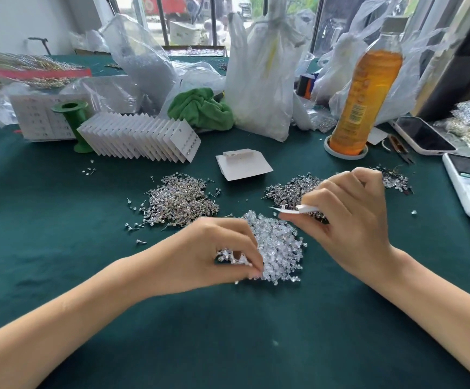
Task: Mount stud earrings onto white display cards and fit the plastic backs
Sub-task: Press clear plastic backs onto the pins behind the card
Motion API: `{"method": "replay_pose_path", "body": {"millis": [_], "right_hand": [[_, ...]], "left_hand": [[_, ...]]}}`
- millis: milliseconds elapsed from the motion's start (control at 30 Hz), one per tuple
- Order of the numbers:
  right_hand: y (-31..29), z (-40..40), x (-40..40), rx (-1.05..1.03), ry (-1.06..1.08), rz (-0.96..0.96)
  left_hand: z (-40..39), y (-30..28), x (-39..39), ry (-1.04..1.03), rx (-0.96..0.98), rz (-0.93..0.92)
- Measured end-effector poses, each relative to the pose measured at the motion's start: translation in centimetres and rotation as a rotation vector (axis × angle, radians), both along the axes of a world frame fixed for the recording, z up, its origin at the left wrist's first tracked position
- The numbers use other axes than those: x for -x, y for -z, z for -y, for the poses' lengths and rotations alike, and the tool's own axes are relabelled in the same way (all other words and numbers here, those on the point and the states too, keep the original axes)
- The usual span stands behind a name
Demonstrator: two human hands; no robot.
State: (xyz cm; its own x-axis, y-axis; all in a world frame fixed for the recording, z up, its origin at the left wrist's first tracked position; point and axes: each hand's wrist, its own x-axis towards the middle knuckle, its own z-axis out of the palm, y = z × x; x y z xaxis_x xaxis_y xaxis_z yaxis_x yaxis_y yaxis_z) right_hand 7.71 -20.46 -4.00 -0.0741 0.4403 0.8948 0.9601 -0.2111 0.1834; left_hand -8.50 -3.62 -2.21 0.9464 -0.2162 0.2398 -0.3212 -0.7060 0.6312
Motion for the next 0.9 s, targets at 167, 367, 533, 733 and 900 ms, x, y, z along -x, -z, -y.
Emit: {"method": "replay_pose_path", "body": {"millis": [167,367,533,733,900], "right_hand": [[-0.2,0.0,0.4,0.024,0.03,0.108],[-0.1,-0.3,1.1,0.083,-0.013,0.22],[0.1,-0.8,1.6,0.107,-0.074,0.276],[0.4,-1.3,1.9,0.105,-0.099,0.319],[0.5,-1.4,1.9,0.109,-0.088,0.338]], "left_hand": [[-1.0,-0.2,-0.6,-0.316,0.236,0.059],[-1.0,-0.6,-1.2,-0.382,0.602,-0.013],[0.1,-0.6,-1.2,-0.36,0.676,-0.054],[0.6,-0.6,-1.0,-0.39,0.703,-0.114],[0.9,-0.8,-0.9,-0.416,0.653,-0.149]]}}
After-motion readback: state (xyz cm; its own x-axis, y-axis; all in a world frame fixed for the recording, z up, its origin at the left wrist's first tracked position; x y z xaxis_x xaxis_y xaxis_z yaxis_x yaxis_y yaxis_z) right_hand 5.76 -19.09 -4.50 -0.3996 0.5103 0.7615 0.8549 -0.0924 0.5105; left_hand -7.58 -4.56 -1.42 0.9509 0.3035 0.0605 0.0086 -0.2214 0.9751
